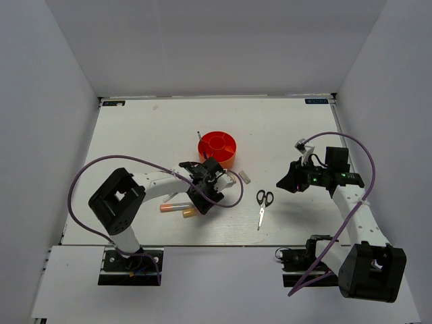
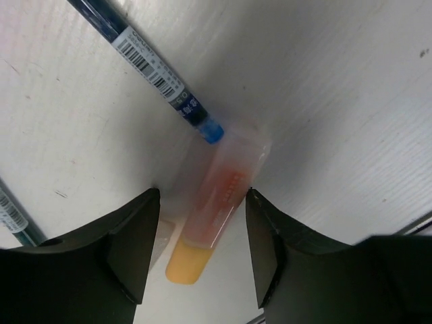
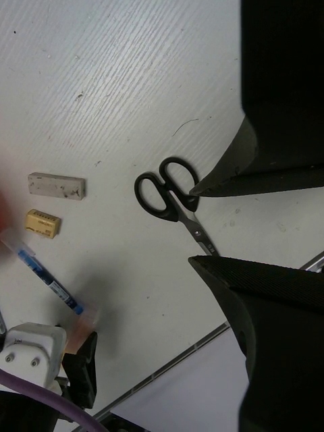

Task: Sort the stationery into containers
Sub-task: Pick up the stationery from the center of the board, then place the stationery in the storage box.

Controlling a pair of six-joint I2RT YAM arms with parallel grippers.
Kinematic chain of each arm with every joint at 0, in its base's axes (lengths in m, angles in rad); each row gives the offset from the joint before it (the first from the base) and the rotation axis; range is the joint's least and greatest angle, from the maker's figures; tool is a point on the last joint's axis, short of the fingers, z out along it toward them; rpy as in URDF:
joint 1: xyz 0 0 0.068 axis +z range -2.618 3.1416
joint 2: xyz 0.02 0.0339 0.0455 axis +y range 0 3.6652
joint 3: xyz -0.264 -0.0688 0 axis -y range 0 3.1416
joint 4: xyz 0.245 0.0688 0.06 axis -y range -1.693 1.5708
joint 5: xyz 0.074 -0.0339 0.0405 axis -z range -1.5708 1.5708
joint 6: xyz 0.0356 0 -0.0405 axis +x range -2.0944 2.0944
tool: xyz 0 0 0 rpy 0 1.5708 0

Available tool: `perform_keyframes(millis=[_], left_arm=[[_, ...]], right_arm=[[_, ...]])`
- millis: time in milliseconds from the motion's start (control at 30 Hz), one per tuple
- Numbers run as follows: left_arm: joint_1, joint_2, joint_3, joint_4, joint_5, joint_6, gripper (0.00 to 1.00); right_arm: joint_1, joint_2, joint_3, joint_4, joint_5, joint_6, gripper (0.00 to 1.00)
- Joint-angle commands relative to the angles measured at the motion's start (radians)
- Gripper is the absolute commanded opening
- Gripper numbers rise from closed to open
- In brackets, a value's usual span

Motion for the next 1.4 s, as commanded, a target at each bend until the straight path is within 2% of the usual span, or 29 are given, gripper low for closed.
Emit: perform_keyframes(millis=[0,100,133,167,267,367,467,567,700,733,800,833,900,933,967,1033,1267,1367], left_arm=[[-0.025,0.025,0.007,0.025,-0.068,0.026,0.63],[-0.058,0.039,-0.025,0.051,-0.134,0.032,0.45],[-0.071,0.046,-0.033,0.055,-0.156,0.032,0.37],[-0.074,0.049,-0.035,0.055,-0.165,0.033,0.23],[-0.091,0.056,-0.033,0.048,-0.201,0.040,0.10],[-0.108,0.045,-0.021,0.032,-0.237,0.047,0.04],[-0.119,0.005,0.020,0.005,-0.253,0.046,0.02],[-0.124,-0.099,0.120,-0.034,-0.239,0.026,0.01],[-0.076,-0.237,0.174,0.031,-0.186,-0.037,0.01],[-0.044,-0.259,0.172,0.128,-0.160,-0.070,0.01],[0.017,-0.351,0.114,0.220,-0.129,-0.127,0.01],[0.068,-0.401,0.043,0.386,-0.113,-0.182,0.01],[0.089,-0.424,-0.027,0.500,-0.128,-0.229,0.01],[0.102,-0.425,-0.042,0.644,-0.141,-0.249,0.01],[0.108,-0.414,-0.052,0.670,-0.176,-0.258,0.01],[0.134,-0.374,-0.033,0.736,-0.182,-0.295,0.01],[0.140,-0.239,-0.001,0.972,-0.224,-0.385,0.01],[0.139,-0.208,0.008,1.012,-0.218,-0.408,0.01]], right_arm=[[0.002,-0.004,0.034,-0.015,-0.028,-0.017,0.44],[0.002,-0.004,0.032,-0.018,-0.029,-0.014,0.44],[0.000,-0.005,0.032,-0.018,-0.031,-0.017,0.44],[0.002,-0.005,0.034,-0.016,-0.031,-0.015,0.44],[0.002,-0.004,0.032,-0.018,-0.034,-0.015,0.44],[0.000,-0.005,0.032,-0.018,-0.037,-0.015,0.44],[-0.001,-0.012,0.032,-0.018,-0.037,-0.014,0.44],[0.000,-0.010,0.031,-0.016,-0.037,-0.014,0.44],[0.002,-0.009,0.032,-0.015,-0.038,-0.014,0.44],[0.000,-0.009,0.032,-0.018,-0.037,-0.012,0.44],[0.000,-0.007,0.032,-0.016,-0.038,-0.012,0.44],[0.000,-0.005,0.029,-0.013,-0.038,-0.014,0.42],[0.003,-0.005,0.032,-0.010,-0.041,-0.012,0.35],[0.003,-0.007,0.029,-0.013,-0.043,-0.011,0.30],[0.002,-0.007,0.031,-0.010,-0.044,-0.011,0.17],[0.000,-0.005,0.028,-0.012,-0.044,-0.012,0.00],[0.002,-0.015,0.020,-0.003,-0.044,-0.009,0.00],[0.002,-0.012,0.023,-0.003,-0.046,-0.009,0.00]])
